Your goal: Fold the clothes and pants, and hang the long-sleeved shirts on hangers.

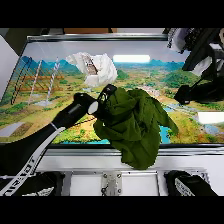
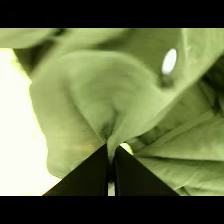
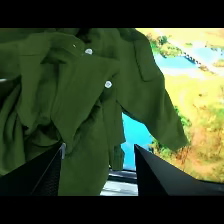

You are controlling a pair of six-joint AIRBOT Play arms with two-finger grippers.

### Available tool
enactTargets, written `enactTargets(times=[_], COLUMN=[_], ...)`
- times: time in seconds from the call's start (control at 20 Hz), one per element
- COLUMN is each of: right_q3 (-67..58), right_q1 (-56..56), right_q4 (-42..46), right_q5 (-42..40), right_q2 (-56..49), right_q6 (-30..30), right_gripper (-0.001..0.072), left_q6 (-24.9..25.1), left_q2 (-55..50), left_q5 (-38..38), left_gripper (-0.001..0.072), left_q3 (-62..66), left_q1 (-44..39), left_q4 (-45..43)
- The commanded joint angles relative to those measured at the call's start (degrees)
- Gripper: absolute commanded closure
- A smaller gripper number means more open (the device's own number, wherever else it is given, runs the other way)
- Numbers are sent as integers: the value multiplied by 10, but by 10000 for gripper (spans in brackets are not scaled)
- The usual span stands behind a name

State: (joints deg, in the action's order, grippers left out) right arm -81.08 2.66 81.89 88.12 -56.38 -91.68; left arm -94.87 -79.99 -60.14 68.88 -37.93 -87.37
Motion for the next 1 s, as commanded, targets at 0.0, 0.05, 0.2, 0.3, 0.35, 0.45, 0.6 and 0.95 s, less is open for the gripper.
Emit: enactTargets(times=[0.0, 0.05, 0.2, 0.3, 0.35, 0.45, 0.6, 0.95], right_q3=[82, 122, 247, 322, 347, 377, 379, 354], right_q1=[-31, -40, -46, -45, -43, -34, -6, 1], right_q4=[-1, -8, -87, -179, -219, -259, -268, -224], right_q5=[-19, -41, -130, -201, -227, -265, -313, -330], right_q2=[-2, -4, -18, -36, -47, -71, -104, -103], right_q6=[-37, -47, -45, -2, 25, 59, 69, 79], right_gripper=[237, 238, 238, 238, 239, 239, 239, 696], left_q6=[0, 1, 9, 8, 8, 8, 8, 8], left_q2=[44, 48, 45, 46, 46, 46, 46, 52], left_q5=[-10, -10, -13, -14, -15, -20, -24, -40], left_gripper=[690, 690, 690, 690, 689, 689, 690, 690], left_q3=[0, 0, 0, 0, 0, 0, 0, 5], left_q1=[45, 56, 75, 84, 89, 97, 101, 109], left_q4=[17, 32, 65, 65, 65, 65, 64, 64])
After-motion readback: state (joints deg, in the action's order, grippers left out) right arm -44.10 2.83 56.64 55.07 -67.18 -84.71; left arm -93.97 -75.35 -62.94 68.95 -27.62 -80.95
